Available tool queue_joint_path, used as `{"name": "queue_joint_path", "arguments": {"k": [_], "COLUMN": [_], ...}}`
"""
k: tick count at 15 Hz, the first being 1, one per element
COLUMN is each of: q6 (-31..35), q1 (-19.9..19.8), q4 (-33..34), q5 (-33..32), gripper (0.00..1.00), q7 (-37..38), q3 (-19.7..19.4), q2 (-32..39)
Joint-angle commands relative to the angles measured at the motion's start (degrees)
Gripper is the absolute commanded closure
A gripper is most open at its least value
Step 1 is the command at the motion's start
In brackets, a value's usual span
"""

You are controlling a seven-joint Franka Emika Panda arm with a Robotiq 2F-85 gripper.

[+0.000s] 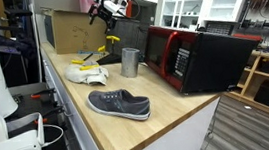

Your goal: Lift the biggest hammer from the holder and place it on the grey towel

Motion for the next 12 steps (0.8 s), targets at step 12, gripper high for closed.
{"name": "queue_joint_path", "arguments": {"k": [12], "q6": [13.4], "q1": [6.6], "q4": [5.0], "q5": [-19.7], "gripper": [0.0], "q7": [14.0], "q3": [6.5], "q2": [0.6]}}
